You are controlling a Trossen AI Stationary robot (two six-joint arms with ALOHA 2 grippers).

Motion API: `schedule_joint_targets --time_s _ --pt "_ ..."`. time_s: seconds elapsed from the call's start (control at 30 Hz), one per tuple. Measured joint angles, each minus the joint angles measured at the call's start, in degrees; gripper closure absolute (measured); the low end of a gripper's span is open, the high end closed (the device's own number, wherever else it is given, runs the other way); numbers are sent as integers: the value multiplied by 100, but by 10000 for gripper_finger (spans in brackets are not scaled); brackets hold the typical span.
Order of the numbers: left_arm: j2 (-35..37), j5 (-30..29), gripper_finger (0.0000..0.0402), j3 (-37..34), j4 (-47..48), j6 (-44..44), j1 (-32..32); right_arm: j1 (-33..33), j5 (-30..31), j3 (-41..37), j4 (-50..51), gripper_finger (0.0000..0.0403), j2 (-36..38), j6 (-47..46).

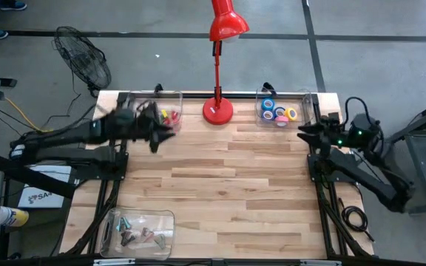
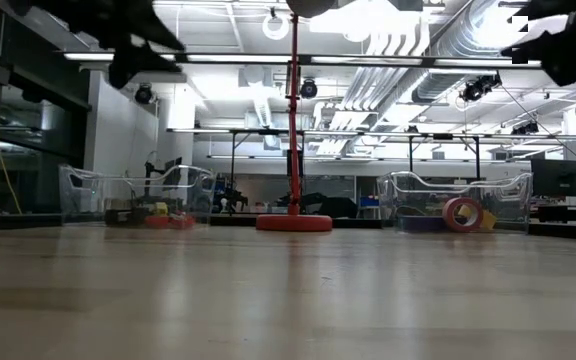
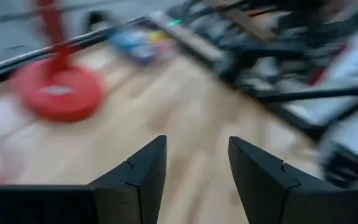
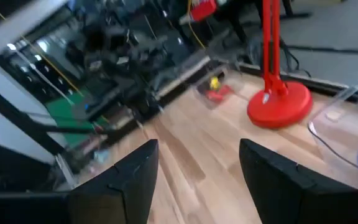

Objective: Pick and place Stapler, Stapler remover, tape
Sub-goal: Return to Home Position

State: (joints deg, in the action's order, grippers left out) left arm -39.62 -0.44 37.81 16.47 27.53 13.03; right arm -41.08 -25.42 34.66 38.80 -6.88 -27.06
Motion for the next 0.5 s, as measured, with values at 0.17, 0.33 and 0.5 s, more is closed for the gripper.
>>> schedule_joint_targets --time_s 0.17,0.33,0.5 --pt "608 -1090 231 -916 -1350 20 -1323 0 22 -920 -1404 187 496 -267" --pt "651 -2686 231 -1404 -1799 83 -2220 0 48 -1698 -2581 187 566 -491" --pt "751 -3063 231 -1951 -2457 337 -2347 1 158 -2277 -3378 187 568 -750"
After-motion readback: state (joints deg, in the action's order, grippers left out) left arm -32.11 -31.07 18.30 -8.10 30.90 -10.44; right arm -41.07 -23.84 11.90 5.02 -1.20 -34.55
